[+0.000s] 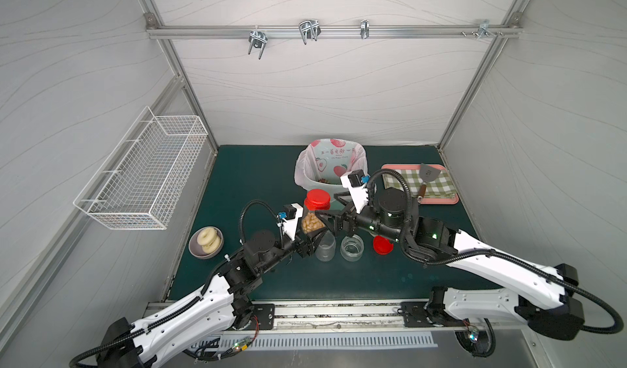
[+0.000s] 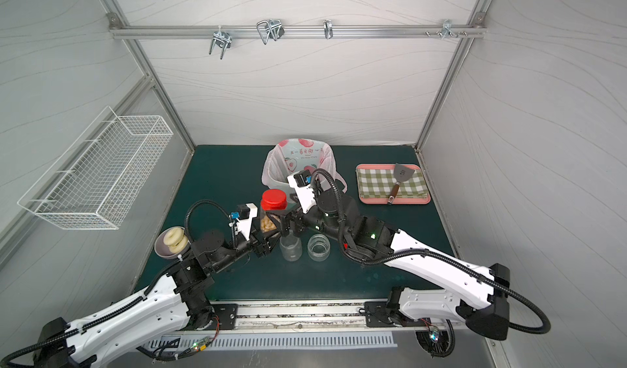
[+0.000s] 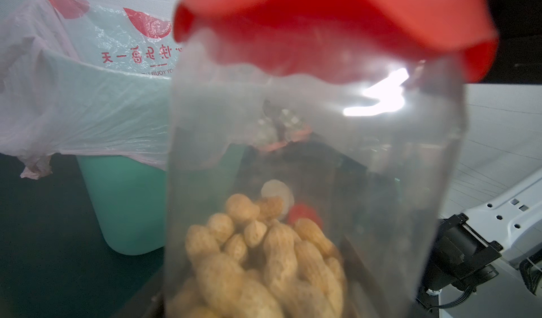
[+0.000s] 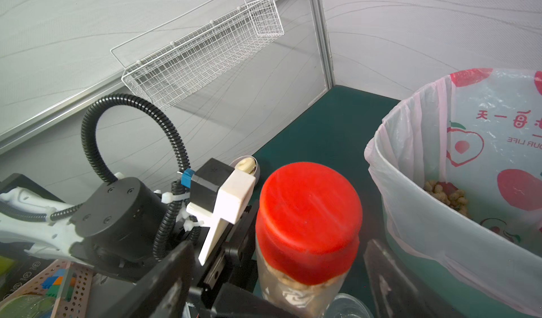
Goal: Empty moldy peanuts from jars
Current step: Unscrew the lid from the jar.
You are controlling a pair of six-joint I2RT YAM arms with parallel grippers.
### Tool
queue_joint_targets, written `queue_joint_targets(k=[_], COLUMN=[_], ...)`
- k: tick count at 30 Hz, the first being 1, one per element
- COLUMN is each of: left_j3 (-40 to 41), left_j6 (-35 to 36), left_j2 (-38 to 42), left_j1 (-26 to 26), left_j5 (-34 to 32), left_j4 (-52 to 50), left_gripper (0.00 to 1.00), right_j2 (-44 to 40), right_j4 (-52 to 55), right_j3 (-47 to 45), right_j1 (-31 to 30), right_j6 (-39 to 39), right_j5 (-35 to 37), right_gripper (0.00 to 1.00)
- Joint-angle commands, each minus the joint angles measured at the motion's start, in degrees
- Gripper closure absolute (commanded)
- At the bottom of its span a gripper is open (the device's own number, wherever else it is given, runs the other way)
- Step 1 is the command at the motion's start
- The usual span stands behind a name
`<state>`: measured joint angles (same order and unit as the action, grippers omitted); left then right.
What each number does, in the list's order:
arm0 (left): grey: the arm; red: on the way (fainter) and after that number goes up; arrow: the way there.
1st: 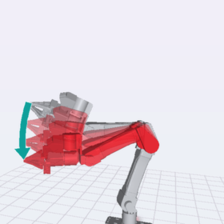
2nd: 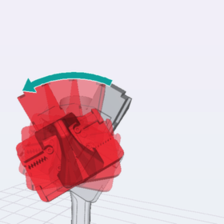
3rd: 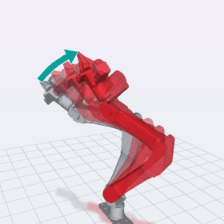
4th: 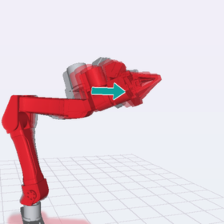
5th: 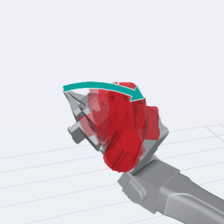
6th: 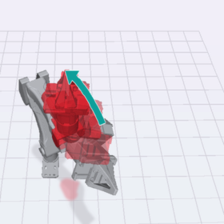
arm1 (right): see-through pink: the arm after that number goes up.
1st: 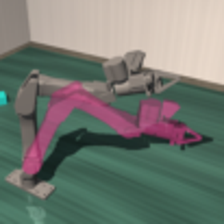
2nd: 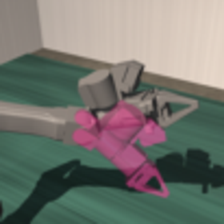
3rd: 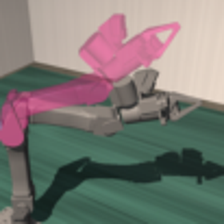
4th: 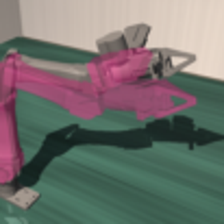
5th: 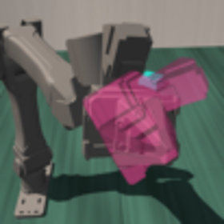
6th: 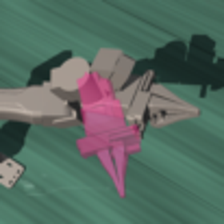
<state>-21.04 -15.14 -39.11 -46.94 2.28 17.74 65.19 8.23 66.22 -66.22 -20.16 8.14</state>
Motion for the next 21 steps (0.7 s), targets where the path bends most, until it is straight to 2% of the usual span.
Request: queue_joint_targets(k=[1, 9, 16, 21], left_j3=[-0.1, 0.5, 0.3, 0.1], left_j6=[-0.2, -0.1, -0.1, 0.1], left_j2=[1.5, 3.4, 3.3, 3.5], left_j1=[0.0, 0.0, 0.0, 0.1], left_j5=[-0.2, -0.2, 0.0, 0.1], left_j4=[5.1, 4.7, 4.4, 3.9], left_gripper=[0.73, 0.73, 0.72, 0.72], right_j2=[1.6, 4.5, 6.7, 4.7], right_j4=[-3.2, -5.5, -5.4, -3.2], right_j3=[1.5, 2.7, 4.9, 4.9], right_j1=[-0.7, -2.3, -2.6, -3.8], right_j6=[-2.2, -2.6, -2.2, -1.0], right_j5=[3.3, 8.9, 8.0, 7.9], right_gripper=[0.08, 0.08, 0.09, 0.09])
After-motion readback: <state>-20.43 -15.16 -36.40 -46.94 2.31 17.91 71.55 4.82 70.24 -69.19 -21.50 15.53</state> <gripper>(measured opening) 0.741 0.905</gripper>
